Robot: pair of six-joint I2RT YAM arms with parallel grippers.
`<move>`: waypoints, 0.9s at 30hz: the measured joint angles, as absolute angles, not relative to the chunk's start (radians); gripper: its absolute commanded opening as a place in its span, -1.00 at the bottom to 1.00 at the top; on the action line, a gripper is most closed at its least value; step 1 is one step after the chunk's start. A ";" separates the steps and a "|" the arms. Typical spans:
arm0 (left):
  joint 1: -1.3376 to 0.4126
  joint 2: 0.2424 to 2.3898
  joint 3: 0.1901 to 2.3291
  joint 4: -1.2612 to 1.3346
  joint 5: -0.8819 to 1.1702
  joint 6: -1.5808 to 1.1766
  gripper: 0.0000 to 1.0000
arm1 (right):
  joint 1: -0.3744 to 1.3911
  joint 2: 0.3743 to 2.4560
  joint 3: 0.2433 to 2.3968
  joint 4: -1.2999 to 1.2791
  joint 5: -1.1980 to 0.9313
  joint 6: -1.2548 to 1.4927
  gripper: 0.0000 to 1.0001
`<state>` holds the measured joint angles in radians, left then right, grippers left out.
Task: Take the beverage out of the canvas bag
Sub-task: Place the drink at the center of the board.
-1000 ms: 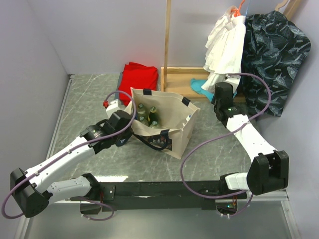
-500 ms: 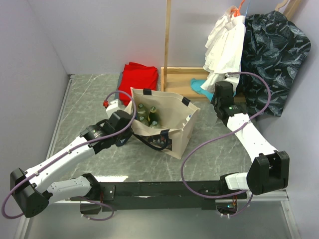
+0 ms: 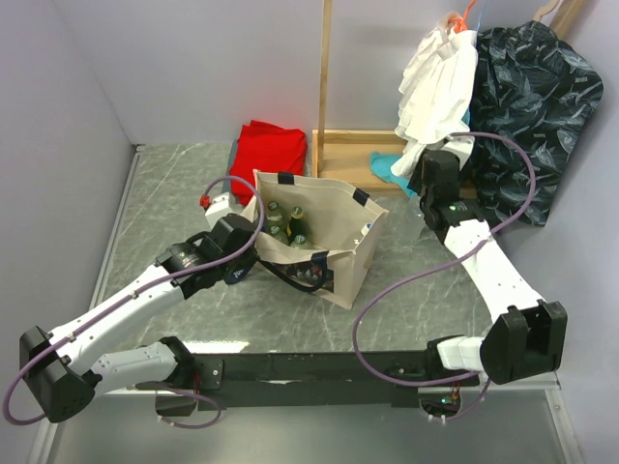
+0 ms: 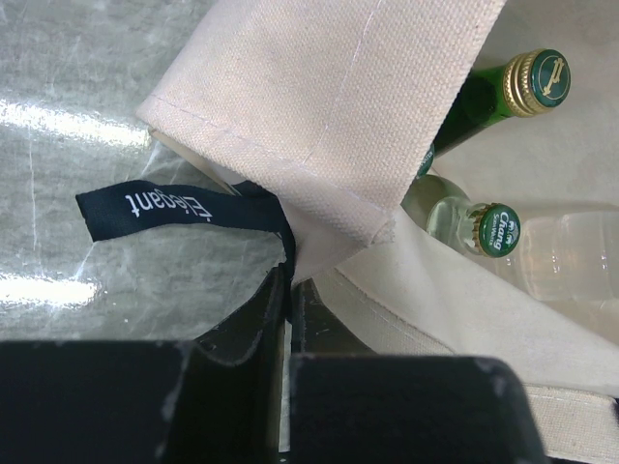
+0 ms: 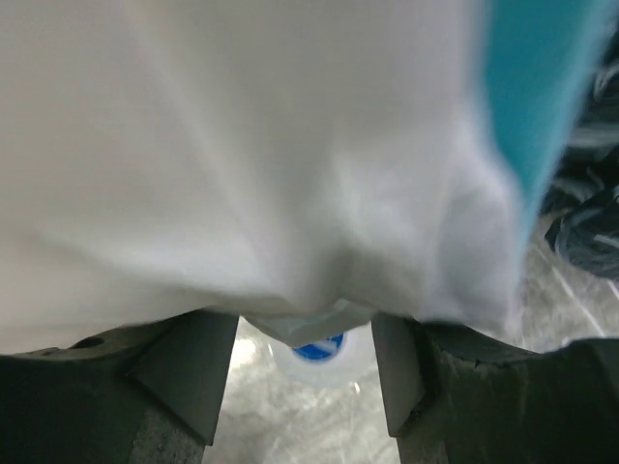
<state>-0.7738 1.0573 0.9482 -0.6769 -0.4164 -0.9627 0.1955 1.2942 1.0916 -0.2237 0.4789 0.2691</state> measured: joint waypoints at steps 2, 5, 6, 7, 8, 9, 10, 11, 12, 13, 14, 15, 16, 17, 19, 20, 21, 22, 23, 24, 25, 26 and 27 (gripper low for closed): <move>-0.774 1.057 0.948 -0.677 -0.416 -0.963 -0.86 | 0.196 1.284 1.101 -0.216 0.483 0.272 0.28; -0.774 1.057 0.948 -0.677 -0.416 -0.963 -0.86 | 0.196 1.273 1.101 -0.212 0.487 0.272 0.28; -0.774 1.057 0.948 -0.677 -0.416 -0.963 -0.85 | 0.196 1.271 1.101 -0.212 0.488 0.272 0.28; -0.774 1.057 0.948 -0.677 -0.416 -0.963 -0.85 | 0.196 1.270 1.101 -0.212 0.490 0.272 0.28; -0.774 1.057 0.948 -0.677 -0.416 -0.963 -0.84 | 0.196 1.268 1.100 -0.212 0.490 0.272 0.28; -0.774 1.057 0.948 -0.677 -0.416 -0.963 -0.84 | 0.196 1.267 1.101 -0.212 0.490 0.272 0.28; -0.774 1.056 0.948 -0.677 -0.417 -0.963 -0.83 | 0.196 1.265 1.101 -0.213 0.490 0.272 0.28; -0.774 1.054 0.948 -0.677 -0.416 -0.963 -0.84 | 0.196 1.262 1.101 -0.213 0.490 0.272 0.28; -0.774 1.052 0.948 -0.677 -0.417 -0.962 -0.84 | 0.196 1.257 1.100 -0.216 0.490 0.272 0.28; -0.774 1.050 0.948 -0.677 -0.417 -0.962 -0.84 | 0.196 1.249 1.100 -0.220 0.490 0.273 0.29; -0.774 1.049 0.948 -0.677 -0.417 -0.962 -0.84 | 0.196 1.241 1.100 -0.222 0.489 0.273 0.43; -0.774 1.048 0.948 -0.677 -0.417 -0.962 -0.84 | 0.196 1.230 1.100 -0.226 0.488 0.273 0.44; -0.774 1.048 0.948 -0.677 -0.417 -0.962 -0.85 | 0.196 1.217 1.100 -0.228 0.487 0.275 0.45; -0.774 1.048 0.948 -0.677 -0.417 -0.962 -0.91 | 0.196 1.205 1.100 -0.231 0.486 0.276 0.45; -0.774 1.048 0.948 -0.677 -0.417 -0.962 -0.97 | 0.196 1.171 1.100 -0.241 0.480 0.277 0.46; -0.774 1.048 0.948 -0.677 -0.417 -0.962 -0.96 | 0.196 1.155 1.100 -0.247 0.478 0.280 0.47; -0.774 1.048 0.948 -0.677 -0.417 -0.963 -0.98 | 0.196 1.138 1.100 -0.255 0.476 0.281 0.47; -0.774 1.047 0.948 -0.677 -0.417 -0.963 -0.98 | 0.196 1.121 1.100 -0.263 0.471 0.284 0.46; -0.774 1.045 0.948 -0.677 -0.417 -0.963 -0.98 | 0.196 1.107 1.100 -0.269 0.467 0.287 0.47; -0.774 1.042 0.948 -0.677 -0.417 -0.963 -0.98 | 0.196 1.088 1.100 -0.279 0.458 0.290 0.47; -0.774 1.039 0.948 -0.677 -0.417 -0.963 -0.97 | 0.196 1.073 1.100 -0.287 0.452 0.292 0.47; -0.774 1.037 0.948 -0.677 -0.417 -0.963 -0.98 | 0.196 1.060 1.100 -0.294 0.448 0.295 0.47; -0.774 1.035 0.948 -0.677 -0.417 -0.963 -0.98 | 0.196 1.046 1.100 -0.304 0.440 0.296 0.47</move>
<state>-0.7738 1.0351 0.9482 -0.6769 -0.4171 -0.9627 0.1955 1.0458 1.0996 -0.3038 0.4397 0.2958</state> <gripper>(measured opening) 0.037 0.732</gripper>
